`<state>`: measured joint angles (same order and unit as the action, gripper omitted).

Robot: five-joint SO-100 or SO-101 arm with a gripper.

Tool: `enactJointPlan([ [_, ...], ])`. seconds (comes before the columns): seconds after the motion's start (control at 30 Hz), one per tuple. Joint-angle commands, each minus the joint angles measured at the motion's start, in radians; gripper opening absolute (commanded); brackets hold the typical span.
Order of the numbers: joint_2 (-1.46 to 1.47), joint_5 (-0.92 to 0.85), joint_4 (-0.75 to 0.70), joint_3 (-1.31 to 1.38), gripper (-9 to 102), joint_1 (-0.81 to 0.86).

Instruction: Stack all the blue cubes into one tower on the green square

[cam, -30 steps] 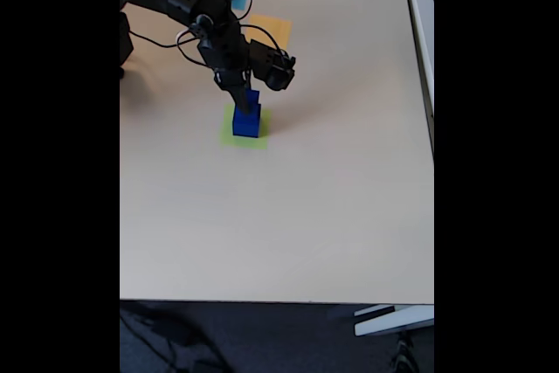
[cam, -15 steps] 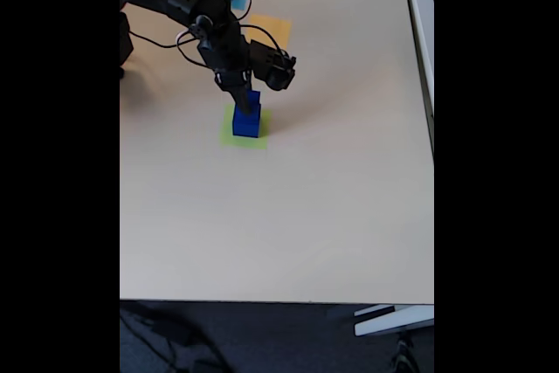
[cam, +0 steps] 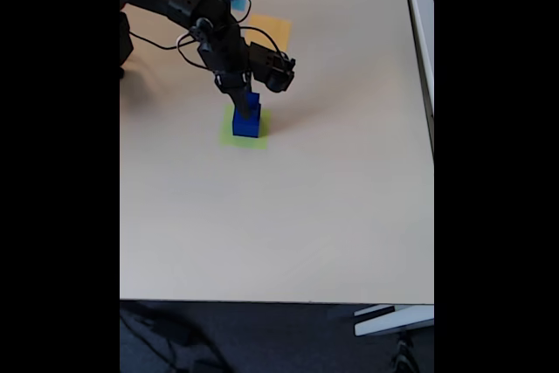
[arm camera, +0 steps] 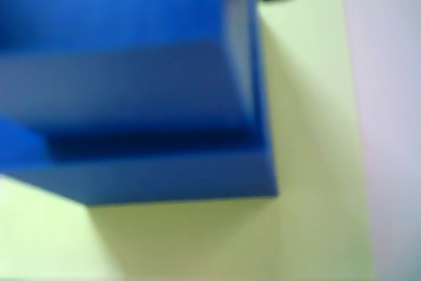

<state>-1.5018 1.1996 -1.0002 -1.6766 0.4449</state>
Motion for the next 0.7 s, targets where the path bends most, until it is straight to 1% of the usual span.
enactJointPlan([
  [0.0, -0.060, -0.011, 0.020, 0.008, 28, -0.018],
  [0.67, -0.106, -0.015, 0.044, 0.054, 30, -0.089],
])
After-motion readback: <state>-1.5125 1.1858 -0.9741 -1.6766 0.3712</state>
